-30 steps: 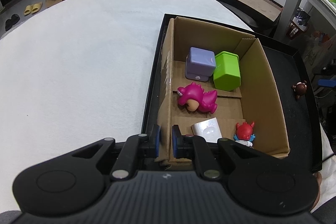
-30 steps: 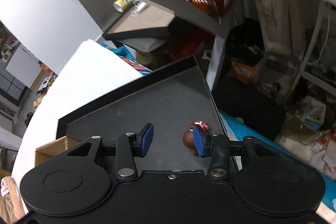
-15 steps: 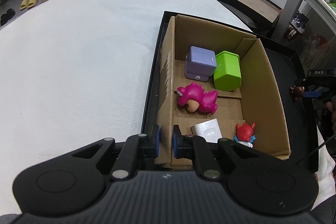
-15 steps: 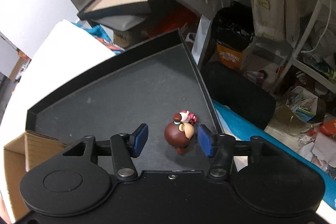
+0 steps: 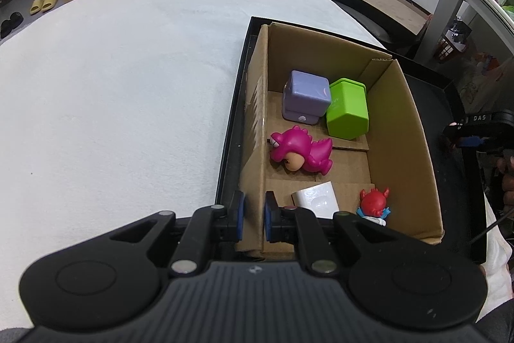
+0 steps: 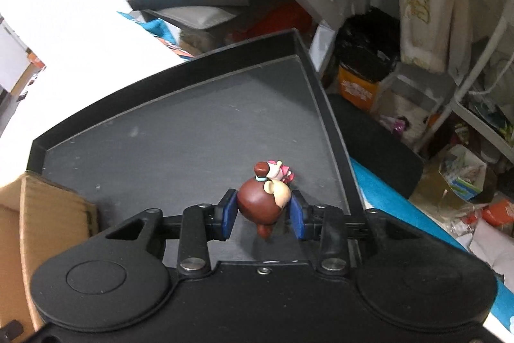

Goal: Organize rigid objects
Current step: 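Carry the brown-haired doll with the right gripper over the box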

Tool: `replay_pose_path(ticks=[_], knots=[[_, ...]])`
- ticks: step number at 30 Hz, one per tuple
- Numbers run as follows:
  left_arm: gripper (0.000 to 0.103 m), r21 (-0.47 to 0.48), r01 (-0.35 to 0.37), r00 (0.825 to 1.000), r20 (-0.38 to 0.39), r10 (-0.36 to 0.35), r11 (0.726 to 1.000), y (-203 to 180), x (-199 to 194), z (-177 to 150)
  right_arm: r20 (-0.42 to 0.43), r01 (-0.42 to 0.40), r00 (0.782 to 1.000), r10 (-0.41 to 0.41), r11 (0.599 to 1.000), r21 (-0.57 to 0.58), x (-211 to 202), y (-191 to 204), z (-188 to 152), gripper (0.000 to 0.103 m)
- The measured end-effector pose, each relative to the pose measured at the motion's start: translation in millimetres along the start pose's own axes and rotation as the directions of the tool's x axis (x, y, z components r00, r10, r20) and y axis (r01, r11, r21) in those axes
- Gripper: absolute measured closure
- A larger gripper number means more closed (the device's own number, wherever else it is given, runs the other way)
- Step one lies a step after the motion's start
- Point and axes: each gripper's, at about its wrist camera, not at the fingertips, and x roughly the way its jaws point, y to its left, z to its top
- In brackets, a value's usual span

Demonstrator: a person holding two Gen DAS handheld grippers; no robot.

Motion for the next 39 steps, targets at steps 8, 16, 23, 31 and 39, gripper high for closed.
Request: replay_pose_path(ticks=[8,16,23,31,39], knots=[[0.092,0.004,-0.016,1.000,0.000,0.016,1.000,-4,0,0,0.036,-0.080,0.996,0.081,0.997,-0.016,-22,11,2,0.069],[0.092,0.009,-0.036,0.999,0.002,0.036,0.999,-8,1,-2,0.093,-0.125,0.987,0.129,0.991,-0.049,-49,20,1,0.069],[0.092,0.010,-0.045,0.999,0.001,0.045,0.999,-10,2,-1,0.141,-0.158,0.976,0.168,0.985,-0.074,-72,26,0,0.069],[0.092,0.010,-0.047,0.999,0.001,0.047,0.999,-10,3,-2,0.173,-0.168,0.967,0.187,0.979,-0.118,-87,37,-3,0.068],[0.092,0.009,-0.046,0.999,0.000,0.046,0.999,-10,3,-2,0.194,-0.168,0.961,0.199,0.972,-0.164,-97,49,-7,0.068]])
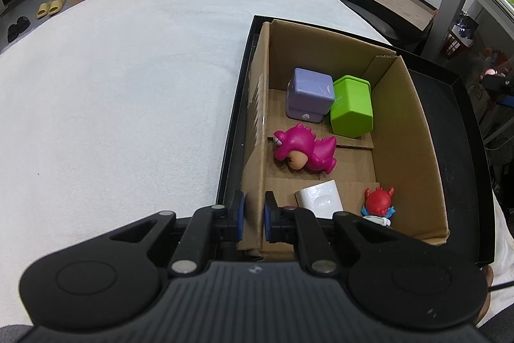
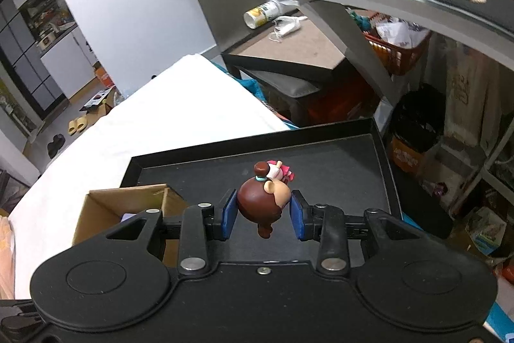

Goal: Organize rigid objects
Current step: 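Carry the brown-haired doll with the right gripper over the box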

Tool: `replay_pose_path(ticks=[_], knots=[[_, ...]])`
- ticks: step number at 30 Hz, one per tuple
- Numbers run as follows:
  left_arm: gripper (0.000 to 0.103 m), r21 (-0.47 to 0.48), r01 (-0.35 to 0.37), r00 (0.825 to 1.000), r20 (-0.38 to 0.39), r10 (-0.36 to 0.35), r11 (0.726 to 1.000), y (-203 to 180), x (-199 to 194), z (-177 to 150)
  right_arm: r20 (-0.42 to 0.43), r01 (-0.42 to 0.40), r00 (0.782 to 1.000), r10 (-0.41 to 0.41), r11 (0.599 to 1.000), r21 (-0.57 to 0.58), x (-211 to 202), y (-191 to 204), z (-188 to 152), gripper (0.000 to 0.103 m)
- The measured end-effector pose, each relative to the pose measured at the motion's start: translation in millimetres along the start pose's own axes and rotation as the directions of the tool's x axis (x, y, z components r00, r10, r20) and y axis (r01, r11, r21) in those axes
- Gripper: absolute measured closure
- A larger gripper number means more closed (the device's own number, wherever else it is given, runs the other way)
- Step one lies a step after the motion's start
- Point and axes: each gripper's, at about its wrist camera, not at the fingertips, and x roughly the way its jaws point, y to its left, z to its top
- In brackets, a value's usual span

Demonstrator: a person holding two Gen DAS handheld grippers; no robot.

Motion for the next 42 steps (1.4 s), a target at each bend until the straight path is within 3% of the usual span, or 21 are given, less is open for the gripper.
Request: replay_pose_path(ticks=[20,32,42], knots=[[0.092,-0.001,-0.001,1.000,0.000,0.001,1.000,1,0,0,0.011,-0.109,0.994,0.111,0.987,-0.120,-13,48,-4,0.068],[0.092,-0.001,0.008,1.000,0.002,-0.008,1.000,2,2,-1,-0.064,-0.188,0.982,0.179,0.963,-0.194,-3,89,-15,0.068],[0.091,-0.006,0.023,1.000,0.000,-0.023,1.000,6,3,-1,-0.152,-0.209,0.973,0.171,0.936,-0.284,11,120,-34,0.068]])
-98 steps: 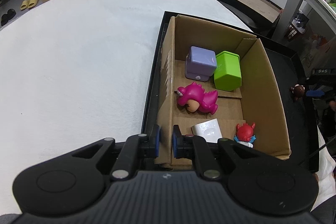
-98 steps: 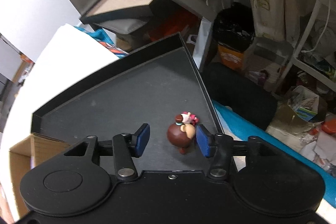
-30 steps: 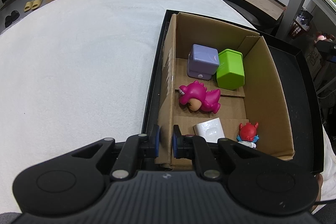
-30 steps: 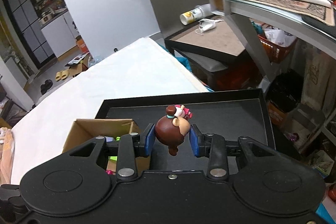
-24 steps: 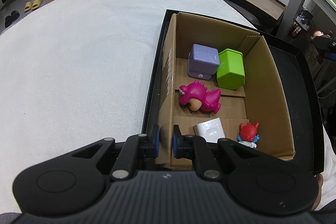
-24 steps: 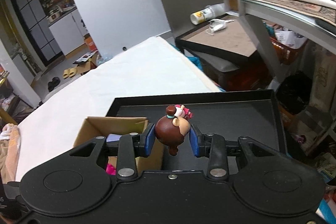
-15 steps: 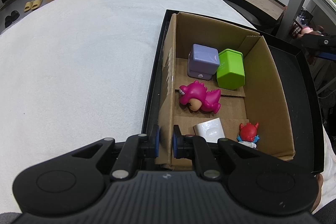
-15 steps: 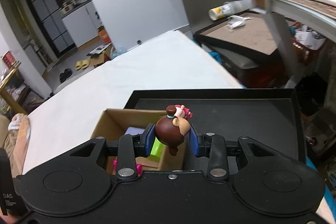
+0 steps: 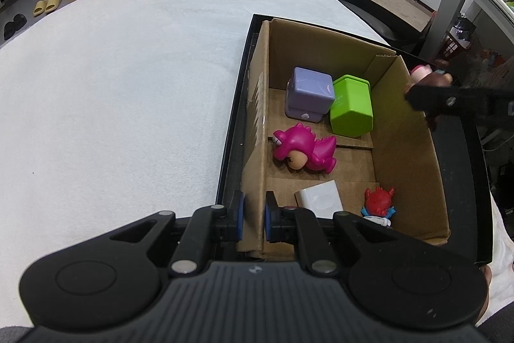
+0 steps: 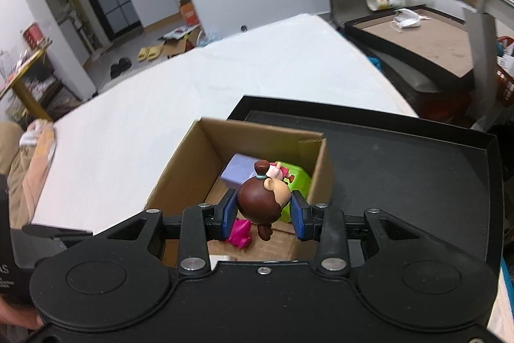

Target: Organize rigid objects

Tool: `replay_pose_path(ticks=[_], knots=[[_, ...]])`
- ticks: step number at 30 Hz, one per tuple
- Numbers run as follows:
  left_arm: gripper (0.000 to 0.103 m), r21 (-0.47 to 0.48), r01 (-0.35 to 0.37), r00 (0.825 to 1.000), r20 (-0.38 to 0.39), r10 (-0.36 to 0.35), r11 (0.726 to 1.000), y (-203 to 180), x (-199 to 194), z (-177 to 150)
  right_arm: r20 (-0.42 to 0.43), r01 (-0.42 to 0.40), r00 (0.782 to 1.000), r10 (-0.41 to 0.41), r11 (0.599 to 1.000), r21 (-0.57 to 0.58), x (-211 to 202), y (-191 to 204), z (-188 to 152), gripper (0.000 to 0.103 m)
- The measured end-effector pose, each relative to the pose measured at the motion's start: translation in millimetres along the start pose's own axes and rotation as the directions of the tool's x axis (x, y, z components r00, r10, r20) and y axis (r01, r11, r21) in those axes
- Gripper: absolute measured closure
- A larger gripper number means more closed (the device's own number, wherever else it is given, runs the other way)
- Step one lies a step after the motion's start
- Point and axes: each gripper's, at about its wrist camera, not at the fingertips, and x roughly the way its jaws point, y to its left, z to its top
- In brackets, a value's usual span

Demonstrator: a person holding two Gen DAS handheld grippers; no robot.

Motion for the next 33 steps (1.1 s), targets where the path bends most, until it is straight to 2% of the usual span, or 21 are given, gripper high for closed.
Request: replay_pose_path(ticks=[8,18,33], knots=[[0.091,0.000,0.015,1.000,-0.002,-0.015,1.000,4,1,0,-0.050,0.035,0.998,-0.037,0.998,-0.053,15,12,-6,0.068],[0.090,0.002,0.017,1.000,-0.013,-0.017,1.000,2,-1,3,-0.041,0.066,0.997,-0.069,0.995,-0.069,15,10,-7,0.067],[0.090,0.014,-0.003,1.000,0.008,0.003,1.000,-3,-31,4,0.005,0.082,0.997,-0.083,0.996,0.039,-11,-13,-9,0.064]])
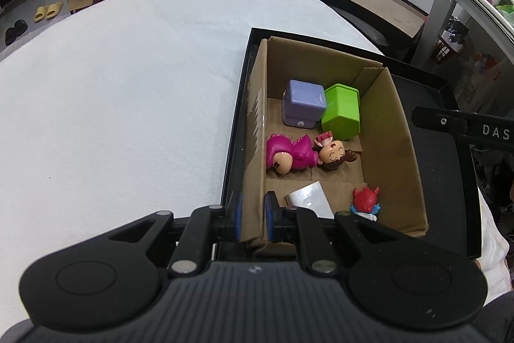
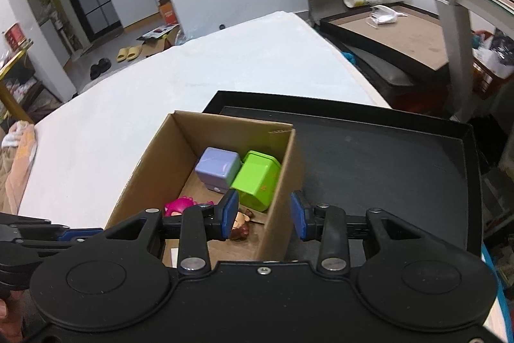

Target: Organize rigid objects

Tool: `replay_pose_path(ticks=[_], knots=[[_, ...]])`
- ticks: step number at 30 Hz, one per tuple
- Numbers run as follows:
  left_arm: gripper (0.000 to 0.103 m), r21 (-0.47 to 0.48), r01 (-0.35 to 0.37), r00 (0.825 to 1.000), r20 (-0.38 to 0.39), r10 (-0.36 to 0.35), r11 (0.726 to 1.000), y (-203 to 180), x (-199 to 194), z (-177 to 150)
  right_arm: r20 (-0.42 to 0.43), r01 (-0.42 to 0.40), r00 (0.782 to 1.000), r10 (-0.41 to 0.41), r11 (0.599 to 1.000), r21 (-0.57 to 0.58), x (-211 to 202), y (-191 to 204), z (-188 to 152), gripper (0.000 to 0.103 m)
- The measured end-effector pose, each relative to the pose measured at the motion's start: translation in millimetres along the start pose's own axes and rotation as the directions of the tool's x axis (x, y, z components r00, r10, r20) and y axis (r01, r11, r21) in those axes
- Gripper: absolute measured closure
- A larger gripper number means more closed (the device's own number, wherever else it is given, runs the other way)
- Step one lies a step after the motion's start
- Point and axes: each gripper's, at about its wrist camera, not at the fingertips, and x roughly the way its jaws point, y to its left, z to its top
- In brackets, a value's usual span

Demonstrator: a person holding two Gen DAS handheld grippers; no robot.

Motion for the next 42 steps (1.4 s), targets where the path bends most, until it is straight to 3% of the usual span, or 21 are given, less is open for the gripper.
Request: replay_pose_path(ticks=[5,8,16,25,42], knots=[[0.088,-0.013,0.007,1.000,-0.010,-0.007,1.000,2,-13,4,0.017,-0.006,1.000,0.006,0.999,0.048,-15,-7,-4,0.053],[0.087,-0.022,0.018,1.000,-0.010,-0.018,1.000,1,-23,6,0.040,-0.004,0.999,0.001,0.997,0.074,-28,-11,-6,0.041],[0.051,0.002,0.008,0.999,0.032,-0.008,1.000,-4,-56,8,0.080,0.039,0.995,-0.054,0.984,0.174,-64,-27,-14,0.020],[0.032,0.004,0.054,0.996,0.076,-0.054,0.999,-6,-90,1,0.109,0.062,0.989,-0.095,0.959,0.277,-111,-31,-28,0.001],[0.022,0.083,0.135,0.971,0.189,-0.149,0.987,-17,-155,-26,0.168,0.122,0.970,-0.176,0.950,0.288,-187,2,-52,0.000]])
